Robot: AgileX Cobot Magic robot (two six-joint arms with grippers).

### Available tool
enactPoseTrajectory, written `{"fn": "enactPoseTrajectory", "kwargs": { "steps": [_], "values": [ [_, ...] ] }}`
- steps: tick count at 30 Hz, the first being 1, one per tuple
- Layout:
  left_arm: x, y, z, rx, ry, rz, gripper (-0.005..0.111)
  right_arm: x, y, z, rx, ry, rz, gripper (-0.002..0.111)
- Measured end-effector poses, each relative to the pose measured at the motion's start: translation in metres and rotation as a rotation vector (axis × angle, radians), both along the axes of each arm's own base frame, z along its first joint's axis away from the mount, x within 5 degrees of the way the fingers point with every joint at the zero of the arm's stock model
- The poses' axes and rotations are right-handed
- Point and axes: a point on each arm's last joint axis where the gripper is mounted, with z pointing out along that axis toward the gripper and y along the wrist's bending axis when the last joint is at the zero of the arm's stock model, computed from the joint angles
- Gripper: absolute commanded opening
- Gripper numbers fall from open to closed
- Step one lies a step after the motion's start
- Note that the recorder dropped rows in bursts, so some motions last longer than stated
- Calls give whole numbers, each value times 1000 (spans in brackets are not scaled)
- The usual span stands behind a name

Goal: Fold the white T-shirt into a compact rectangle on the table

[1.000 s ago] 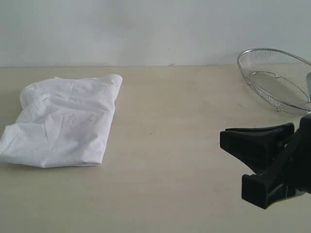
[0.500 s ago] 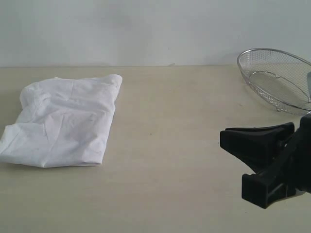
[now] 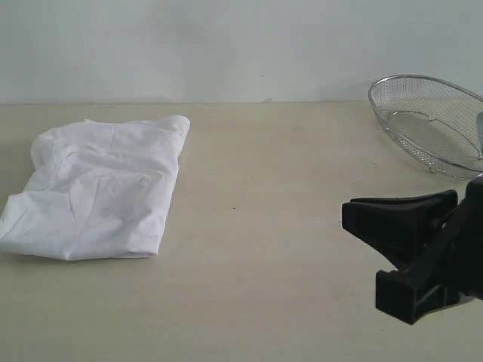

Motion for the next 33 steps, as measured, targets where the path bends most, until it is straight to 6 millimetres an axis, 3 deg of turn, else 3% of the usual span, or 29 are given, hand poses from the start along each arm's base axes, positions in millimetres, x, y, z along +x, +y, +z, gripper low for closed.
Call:
{"fn": "enactPoseTrajectory", "kwargs": {
  "steps": [9,15,22,29,33],
  "values": [
    [0,0,0,0,0,0,4,3,-6,1,1,-11,-44,0],
    [0,0,0,0,0,0,4,8,-38,13,-2,-107,-235,0],
    [0,0,0,0,0,0,4,-1,-74,22,-93,-184,-435,0],
    [0,0,0,0,0,0,4,-16,-84,16,-287,-198,-430,0],
    [0,0,0,0,0,0,4,-27,-87,-2,-299,-234,-460,0]
  ]
}}
